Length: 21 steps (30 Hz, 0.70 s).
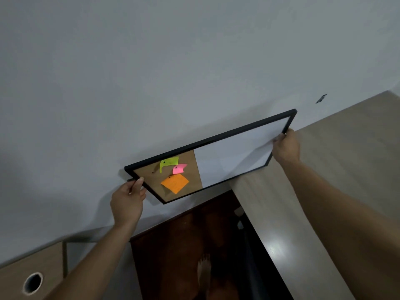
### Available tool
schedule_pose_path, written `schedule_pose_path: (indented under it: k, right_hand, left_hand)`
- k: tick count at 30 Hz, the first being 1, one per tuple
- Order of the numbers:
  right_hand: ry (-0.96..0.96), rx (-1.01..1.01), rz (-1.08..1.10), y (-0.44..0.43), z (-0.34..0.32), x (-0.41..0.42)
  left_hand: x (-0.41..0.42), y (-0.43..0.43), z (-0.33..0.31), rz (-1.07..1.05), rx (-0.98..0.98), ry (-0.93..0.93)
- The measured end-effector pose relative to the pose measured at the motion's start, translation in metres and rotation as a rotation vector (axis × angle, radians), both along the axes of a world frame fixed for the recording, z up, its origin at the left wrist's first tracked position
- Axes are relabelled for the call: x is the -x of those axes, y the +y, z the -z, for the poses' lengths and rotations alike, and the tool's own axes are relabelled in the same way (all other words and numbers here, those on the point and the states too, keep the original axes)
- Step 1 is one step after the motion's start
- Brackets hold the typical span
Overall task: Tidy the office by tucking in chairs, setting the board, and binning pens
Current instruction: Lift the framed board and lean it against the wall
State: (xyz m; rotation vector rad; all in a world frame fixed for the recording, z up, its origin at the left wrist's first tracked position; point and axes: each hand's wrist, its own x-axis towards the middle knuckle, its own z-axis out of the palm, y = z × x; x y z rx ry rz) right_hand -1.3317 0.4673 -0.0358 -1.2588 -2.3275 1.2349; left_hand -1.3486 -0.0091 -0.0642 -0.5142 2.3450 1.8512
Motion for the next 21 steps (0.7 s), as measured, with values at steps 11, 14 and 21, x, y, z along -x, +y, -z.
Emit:
schedule_pose_path:
  k: [11, 14, 21]
  right_hand:
    - [-0.041, 0.121, -0.23, -0.011, -0.002, 0.032]
    - [-0.08, 0.181, -0.278, -0.026, 0.002, 0.026]
    - [-0.048, 0.438, -0.374, -0.076, 0.036, 0.004]
  left_hand:
    - [0.005, 0.011, -0.009, -0.011, 0.032, 0.015]
    - [0.005, 0.012, -0.012, -0.021, 0.018, 0.012]
    - [0.003, 0.027, -0.016, 0.032, -0.092, -0.014]
